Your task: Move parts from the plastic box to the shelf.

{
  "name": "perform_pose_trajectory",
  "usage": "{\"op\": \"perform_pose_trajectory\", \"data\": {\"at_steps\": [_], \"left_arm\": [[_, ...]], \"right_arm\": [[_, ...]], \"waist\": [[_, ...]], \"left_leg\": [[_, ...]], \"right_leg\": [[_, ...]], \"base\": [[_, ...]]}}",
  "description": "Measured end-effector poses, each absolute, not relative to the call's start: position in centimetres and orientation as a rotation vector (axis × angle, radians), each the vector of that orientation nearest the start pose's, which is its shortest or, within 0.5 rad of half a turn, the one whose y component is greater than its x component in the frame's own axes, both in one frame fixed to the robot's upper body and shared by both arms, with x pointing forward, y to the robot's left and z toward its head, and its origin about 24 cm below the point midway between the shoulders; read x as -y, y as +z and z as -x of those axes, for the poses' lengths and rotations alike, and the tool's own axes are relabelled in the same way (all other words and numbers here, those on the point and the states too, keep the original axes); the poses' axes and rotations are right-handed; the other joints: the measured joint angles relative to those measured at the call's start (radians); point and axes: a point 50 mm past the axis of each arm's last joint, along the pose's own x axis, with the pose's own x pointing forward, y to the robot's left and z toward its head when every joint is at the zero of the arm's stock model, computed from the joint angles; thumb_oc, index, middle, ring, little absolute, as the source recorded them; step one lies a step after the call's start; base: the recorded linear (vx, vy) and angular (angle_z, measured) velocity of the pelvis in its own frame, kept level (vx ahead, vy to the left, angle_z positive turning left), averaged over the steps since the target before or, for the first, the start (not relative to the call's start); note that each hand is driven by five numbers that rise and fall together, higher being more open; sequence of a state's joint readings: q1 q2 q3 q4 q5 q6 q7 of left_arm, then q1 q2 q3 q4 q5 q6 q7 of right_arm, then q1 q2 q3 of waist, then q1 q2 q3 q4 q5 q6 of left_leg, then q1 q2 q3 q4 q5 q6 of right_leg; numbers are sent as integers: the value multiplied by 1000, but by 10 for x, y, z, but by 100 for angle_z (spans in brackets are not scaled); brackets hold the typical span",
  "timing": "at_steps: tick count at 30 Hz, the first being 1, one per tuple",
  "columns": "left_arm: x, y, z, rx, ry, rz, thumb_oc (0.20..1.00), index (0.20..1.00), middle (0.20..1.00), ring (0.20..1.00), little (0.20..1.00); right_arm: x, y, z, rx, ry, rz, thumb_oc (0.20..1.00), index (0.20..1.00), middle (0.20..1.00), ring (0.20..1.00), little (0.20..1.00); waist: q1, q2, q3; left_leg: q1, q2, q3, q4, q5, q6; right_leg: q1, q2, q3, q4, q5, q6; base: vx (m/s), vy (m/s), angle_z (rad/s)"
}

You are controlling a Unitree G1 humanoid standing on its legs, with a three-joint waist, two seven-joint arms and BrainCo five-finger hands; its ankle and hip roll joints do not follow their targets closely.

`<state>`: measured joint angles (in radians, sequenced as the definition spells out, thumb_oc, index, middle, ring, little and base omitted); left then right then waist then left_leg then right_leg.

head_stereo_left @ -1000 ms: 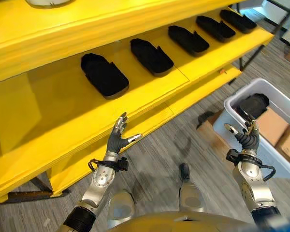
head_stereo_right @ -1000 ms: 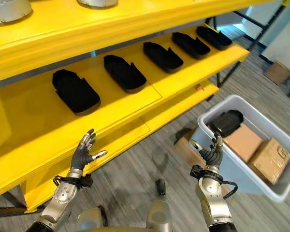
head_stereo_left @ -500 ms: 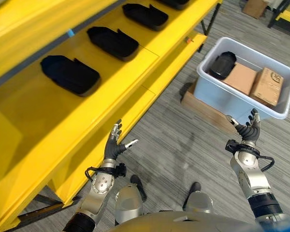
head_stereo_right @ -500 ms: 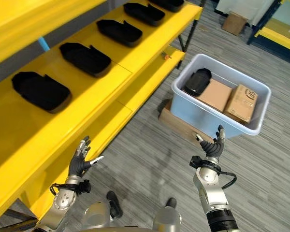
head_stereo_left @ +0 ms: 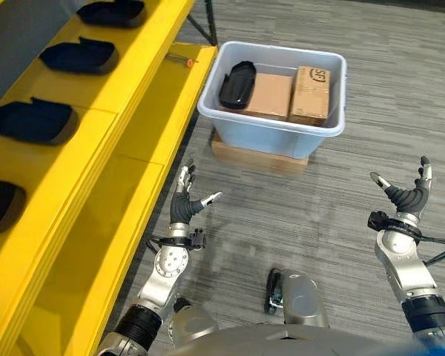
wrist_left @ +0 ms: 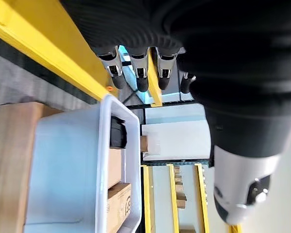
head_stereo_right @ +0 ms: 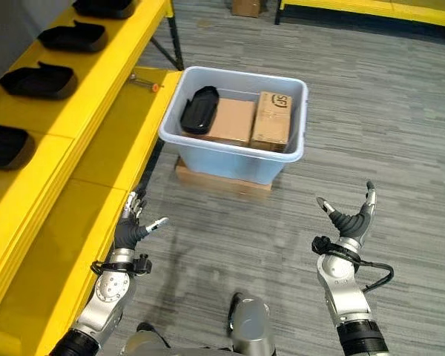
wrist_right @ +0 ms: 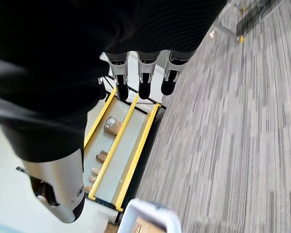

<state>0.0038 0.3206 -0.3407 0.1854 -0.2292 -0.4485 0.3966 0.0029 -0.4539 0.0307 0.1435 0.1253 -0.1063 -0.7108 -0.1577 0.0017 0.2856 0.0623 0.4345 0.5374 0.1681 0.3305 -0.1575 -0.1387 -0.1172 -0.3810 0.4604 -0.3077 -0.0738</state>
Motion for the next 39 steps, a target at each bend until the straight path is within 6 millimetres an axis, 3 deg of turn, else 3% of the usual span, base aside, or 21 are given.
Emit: {"op": "perform_pose_trajectory", "data": {"at_steps": [2,3,6,8,10,12,13,14,15,16,17,19,20,22,24,27,30,33,34,37,39], "left_arm": [[-159,31,-239,186,102,-11,1000,1000,1000,1000,1000],[-159,30,-238,181,111,-6,1000,1000,1000,1000,1000],[-166,29,-235,175,139,-11,1000,1000,1000,1000,1000],[-166,29,-235,175,136,-18,1000,1000,1000,1000,1000],[-166,22,-234,145,132,-35,1000,1000,1000,1000,1000],[-171,10,-229,94,150,-50,1000,1000,1000,1000,1000],[-174,6,-225,79,163,-53,1000,1000,1000,1000,1000],[-178,1,-219,54,181,-59,1000,1000,1000,1000,1000],[-178,1,-219,57,179,-56,1000,1000,1000,1000,1000],[-175,1,-219,61,170,-57,1000,1000,1000,1000,1000],[-176,5,-223,78,161,-68,1000,1000,1000,1000,1000],[-175,10,-228,107,127,-112,1000,1000,1000,1000,1000],[-176,14,-232,120,115,-132,1000,1000,1000,1000,1000],[-179,14,-232,120,111,-147,1000,1000,1000,1000,1000],[-182,17,-234,130,103,-169,1000,1000,1000,1000,1000],[-184,19,-235,140,89,-205,1000,1000,1000,1000,1000],[-188,15,-233,106,129,-212,1000,1000,1000,1000,1000],[-194,15,-234,98,168,-206,1000,1000,1000,1000,1000],[-191,14,-234,90,165,-203,1000,1000,1000,1000,1000],[-188,13,-235,83,166,-198,1000,1000,1000,1000,1000],[-186,15,-237,93,167,-189,1000,1000,1000,1000,1000]], "right_arm": [[266,52,-239,91,-677,346,1000,1000,1000,1000,1000],[261,53,-241,110,-632,350,1000,1000,1000,1000,1000],[255,48,-237,98,-597,342,1000,1000,1000,1000,1000],[249,50,-236,112,-555,336,1000,1000,1000,1000,1000],[238,41,-237,83,-500,334,1000,1000,1000,1000,1000],[226,36,-238,69,-424,336,1000,1000,1000,1000,1000],[225,38,-241,77,-406,337,1000,1000,1000,1000,1000],[224,43,-247,96,-377,342,1000,1000,1000,1000,1000],[226,44,-246,97,-367,348,1000,1000,1000,1000,1000],[229,43,-242,85,-346,358,1000,1000,1000,1000,1000],[227,43,-241,84,-342,345,1000,1000,1000,1000,1000],[221,46,-242,107,-316,326,1000,1000,1000,1000,1000],[216,48,-242,116,-312,302,1000,1000,1000,1000,1000],[204,50,-245,134,-299,256,1000,1000,1000,1000,1000],[195,56,-250,163,-285,227,1000,1000,1000,1000,1000],[193,65,-256,200,-284,220,1000,1000,1000,1000,1000],[190,69,-259,216,-299,203,1000,1000,1000,1000,1000],[183,72,-263,236,-311,173,1000,1000,1000,1000,1000],[182,73,-264,235,-310,173,1000,1000,1000,1000,1000],[182,73,-264,236,-305,174,1000,1000,1000,1000,1000],[183,72,-263,230,-299,177,1000,1000,1000,1000,1000]], "waist": [[7,-6,2],[14,-13,7],[12,-18,8],[9,-20,9],[36,-22,13],[65,-4,39],[74,3,44],[97,21,51],[91,29,52],[84,50,40],[82,39,41],[90,-6,35],[96,-26,34],[109,-29,33],[124,-29,33],[157,-40,25],[172,-49,17],[182,-61,3],[176,-51,4],[142,-35,8],[121,-35,6]], "left_leg": [[-55,-26,-97,128,-103,0],[-96,-149,-221,215,-272,-3],[-136,-228,-219,246,-361,17],[-192,-229,-203,68,-348,23],[-230,-223,-223,-103,-307,10],[-266,-199,-244,-161,-242,18],[-265,-212,-285,-162,-242,22],[-245,-245,-341,-169,-238,34],[-229,-264,-313,-150,-236,47],[-178,-282,-247,-153,-256,100],[-166,-300,-237,-167,-197,140],[-165,-357,-220,-192,-173,166],[-155,-398,-217,-208,-180,193],[-107,-443,-213,-238,-190,226],[-82,-462,-209,-239,-215,252],[-80,-471,-192,-232,-250,262],[-24,-480,-169,-235,-276,277],[-3,-480,-148,-219,-317,298],[8,-467,-147,-226,-324,305],[38,-451,-134,-239,-324,285],[45,-451,-133,-237,-345,254]], "right_leg": [[9,12,30,-33,10,-21],[47,34,72,-119,60,-27],[150,82,88,-241,95,-34],[164,100,75,-265,102,-33],[182,117,127,-314,121,-34],[255,122,160,-346,128,-16],[270,124,198,-348,122,-6],[290,114,250,-351,122,12],[308,105,254,-357,115,31],[336,104,257,-352,90,70],[341,85,254,-344,75,89],[321,23,222,-325,58,125],[326,-11,198,-324,61,140],[341,-53,165,-289,82,172],[328,-83,144,-218,96,185],[270,-93,143,-188,125,196],[217,-145,111,9,149,242],[128,-202,71,184,206,251],[87,-187,69,196,155,243],[52,-132,58,-53,149,238],[22,-129,54,-261,234,265]], "base": [[175,-70,-49],[185,-1,-80],[196,93,-37],[273,208,-1],[305,192,-35],[346,320,-74],[360,410,-128],[189,249,-118],[246,357,-99],[144,228,-16],[149,236,-3],[110,180,10],[152,266,15],[115,222,9],[77,155,1],[119,215,-7],[69,155,-20],[95,96,-31],[107,-28,-17],[158,-126,-13],[202,-203,-3]]}}
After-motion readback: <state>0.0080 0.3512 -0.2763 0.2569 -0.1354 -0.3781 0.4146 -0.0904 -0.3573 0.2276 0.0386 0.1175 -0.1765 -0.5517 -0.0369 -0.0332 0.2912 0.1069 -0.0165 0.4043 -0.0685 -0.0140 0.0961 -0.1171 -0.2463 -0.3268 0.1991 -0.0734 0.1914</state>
